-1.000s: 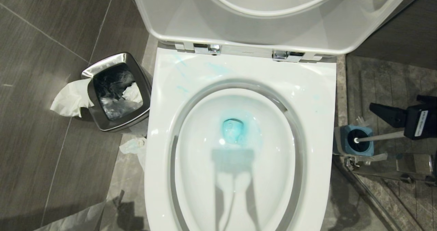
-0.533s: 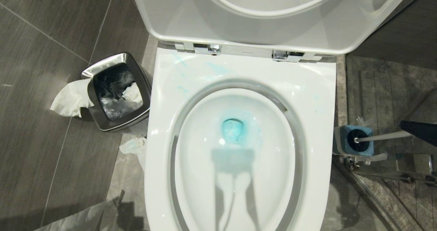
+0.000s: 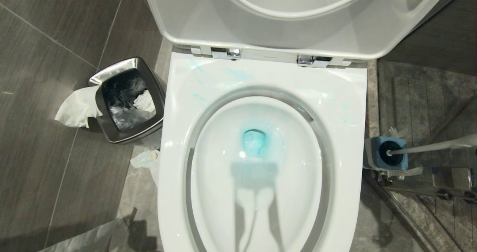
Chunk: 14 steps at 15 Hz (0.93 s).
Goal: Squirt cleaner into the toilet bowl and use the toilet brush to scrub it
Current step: Scrub the toilet bowl
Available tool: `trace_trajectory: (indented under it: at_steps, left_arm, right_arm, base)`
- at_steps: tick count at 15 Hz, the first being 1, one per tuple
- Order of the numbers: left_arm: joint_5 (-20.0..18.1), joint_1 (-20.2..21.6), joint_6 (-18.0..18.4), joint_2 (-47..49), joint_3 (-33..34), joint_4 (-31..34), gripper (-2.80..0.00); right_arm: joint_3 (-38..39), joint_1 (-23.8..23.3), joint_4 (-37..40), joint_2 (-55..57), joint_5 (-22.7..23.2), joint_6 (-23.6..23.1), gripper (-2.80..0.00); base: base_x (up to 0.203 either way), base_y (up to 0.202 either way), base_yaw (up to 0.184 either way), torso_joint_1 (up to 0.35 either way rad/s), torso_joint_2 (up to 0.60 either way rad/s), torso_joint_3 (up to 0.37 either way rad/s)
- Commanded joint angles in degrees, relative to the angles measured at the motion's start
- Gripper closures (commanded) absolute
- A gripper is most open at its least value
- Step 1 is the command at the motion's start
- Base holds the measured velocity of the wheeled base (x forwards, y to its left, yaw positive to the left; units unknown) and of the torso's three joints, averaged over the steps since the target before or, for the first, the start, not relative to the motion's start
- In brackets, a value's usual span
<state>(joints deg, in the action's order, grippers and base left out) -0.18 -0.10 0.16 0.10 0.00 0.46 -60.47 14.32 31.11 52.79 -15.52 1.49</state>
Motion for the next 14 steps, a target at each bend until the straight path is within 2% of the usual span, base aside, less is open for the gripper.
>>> trace_trajectory:
  at_steps: [1, 2, 3, 4, 9, 11, 14]
  left_arm:
    - [0.01, 0.01, 0.01, 0.08, 0.09, -0.01, 0.00]
    - [0.01, -0.08, 0.01, 0.08, 0.09, 0.05, 0.00]
    - [0.01, 0.01, 0.01, 0.08, 0.09, 0.03, 0.00]
    - [0.01, 0.01, 0.01, 0.08, 0.09, -0.02, 0.00]
    - [0.01, 0.00, 0.01, 0.08, 0.09, 0.05, 0.00]
    - [0.01, 0.01, 0.01, 0.08, 0.09, -0.02, 0.00]
    - [0.01, 0.01, 0.01, 0.08, 0.09, -0.02, 0.00]
  right_arm:
    - [-0.52, 0.00, 0.16, -1.73, -0.20, 1.22, -2.80]
    - [-0.37, 0.00, 0.09, -2.29, -0.45, 1.23, -2.80]
    - [-0.40, 0.00, 0.09, -2.75, -0.49, 1.19, -1.34]
    - [-0.71, 0.00, 0.18, -2.87, -0.48, 1.15, 0.00]
    - [-2.93, 0.00, 0.09, -3.92, -4.96, 0.54, 0.00]
    - [-3.69, 0.00, 0.21, -4.44, -4.99, -2.35, 0.00]
    - [-3.39, 0.00, 3.26, -7.08, -4.75, -2.46, 0.00]
  base:
    - [0.000, 0.000, 0.000, 0.000, 0.00, 0.000]
    - [0.000, 0.000, 0.000, 0.000, 0.00, 0.000]
    - [0.000, 0.000, 0.000, 0.000, 0.00, 0.000]
    - [0.000, 0.000, 0.000, 0.000, 0.00, 0.000]
    - [0.000, 0.000, 0.000, 0.000, 0.00, 0.000]
    - [0.000, 0.000, 0.000, 0.000, 0.00, 0.000]
    - [0.000, 0.000, 0.000, 0.000, 0.00, 0.000]
